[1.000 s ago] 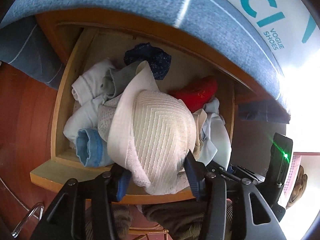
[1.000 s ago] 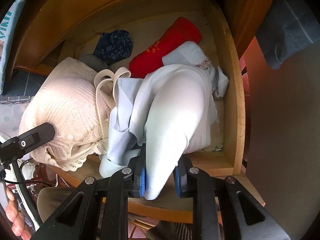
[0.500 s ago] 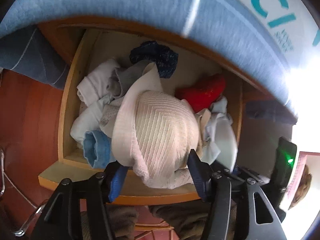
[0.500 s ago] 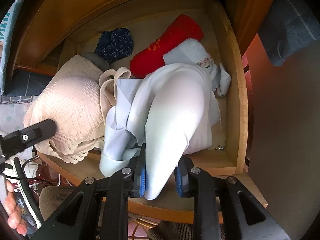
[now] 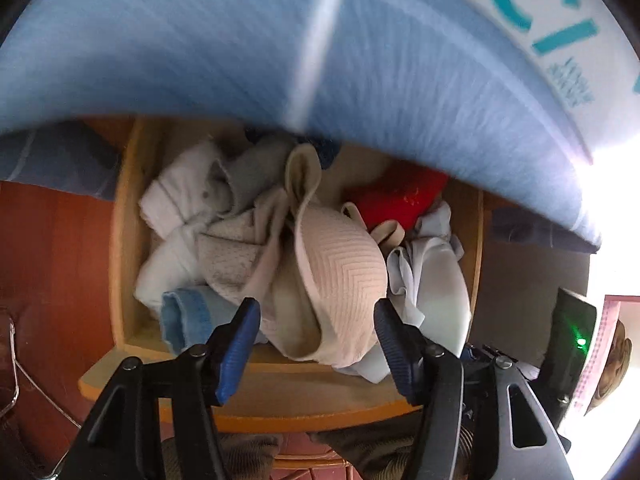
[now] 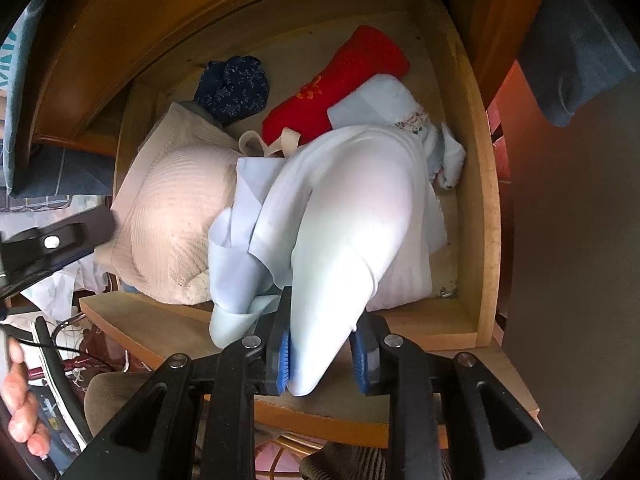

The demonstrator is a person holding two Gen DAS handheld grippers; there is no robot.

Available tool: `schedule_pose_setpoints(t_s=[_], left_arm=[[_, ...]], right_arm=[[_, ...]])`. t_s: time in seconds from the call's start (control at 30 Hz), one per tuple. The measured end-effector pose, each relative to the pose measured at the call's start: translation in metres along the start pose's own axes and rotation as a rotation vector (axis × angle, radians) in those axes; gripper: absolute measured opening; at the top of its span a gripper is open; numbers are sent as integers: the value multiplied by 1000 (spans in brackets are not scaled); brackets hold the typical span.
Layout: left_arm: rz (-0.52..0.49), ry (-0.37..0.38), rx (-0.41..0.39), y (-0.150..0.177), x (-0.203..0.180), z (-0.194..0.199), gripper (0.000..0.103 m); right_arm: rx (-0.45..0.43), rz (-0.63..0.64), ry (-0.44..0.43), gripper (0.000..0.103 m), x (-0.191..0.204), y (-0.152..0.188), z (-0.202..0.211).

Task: Take underwear out of drawer
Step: 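Lift the beige bra out with the left gripper while the right gripper holds the white garment down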

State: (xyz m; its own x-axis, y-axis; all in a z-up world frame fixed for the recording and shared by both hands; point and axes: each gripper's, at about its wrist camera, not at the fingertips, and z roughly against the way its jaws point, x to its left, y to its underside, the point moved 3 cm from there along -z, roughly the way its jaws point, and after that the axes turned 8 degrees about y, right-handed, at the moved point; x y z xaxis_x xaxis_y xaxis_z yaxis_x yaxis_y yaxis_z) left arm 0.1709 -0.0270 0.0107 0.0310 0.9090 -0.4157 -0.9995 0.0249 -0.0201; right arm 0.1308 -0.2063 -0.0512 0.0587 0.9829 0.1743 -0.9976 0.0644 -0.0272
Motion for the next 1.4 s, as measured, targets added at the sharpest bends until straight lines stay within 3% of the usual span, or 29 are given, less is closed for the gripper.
schedule_pose_setpoints(t_s=[0.2, 0.33, 0.43, 0.53, 0.63, 0.67, 0.8, 0.9, 1.4], left_arm=[[-91, -17, 15, -7, -19, -22, 61], [-93, -69, 39, -17, -20, -44, 61], [-91, -94, -34, -17, -20, -48, 61], [-135, -108, -53, -13, -25, -55, 61], [-184, -140, -73, -5, -31, -61, 53], [-190, -144, -79, -1, -33, -61, 46], [-165, -108, -86, 1, -33, -60, 28], [-142, -83, -96, 3, -29, -55, 25], [-153, 14, -159, 22, -25, 30, 24]], right_arm=[[6, -14, -15, 26, -4, -1, -2], [8, -14, -20, 28, -4, -1, -3], [8, -17, -22, 28, -5, -1, -3], [9, -19, -20, 28, -5, -1, -3], [11, -21, -20, 28, -4, -1, -3], [12, -21, -20, 28, -3, -1, -3], [8, -25, -20, 28, -3, -2, -2], [5, -26, -22, 28, -4, -2, -2], [-9, -14, -20, 26, -3, -2, 2]])
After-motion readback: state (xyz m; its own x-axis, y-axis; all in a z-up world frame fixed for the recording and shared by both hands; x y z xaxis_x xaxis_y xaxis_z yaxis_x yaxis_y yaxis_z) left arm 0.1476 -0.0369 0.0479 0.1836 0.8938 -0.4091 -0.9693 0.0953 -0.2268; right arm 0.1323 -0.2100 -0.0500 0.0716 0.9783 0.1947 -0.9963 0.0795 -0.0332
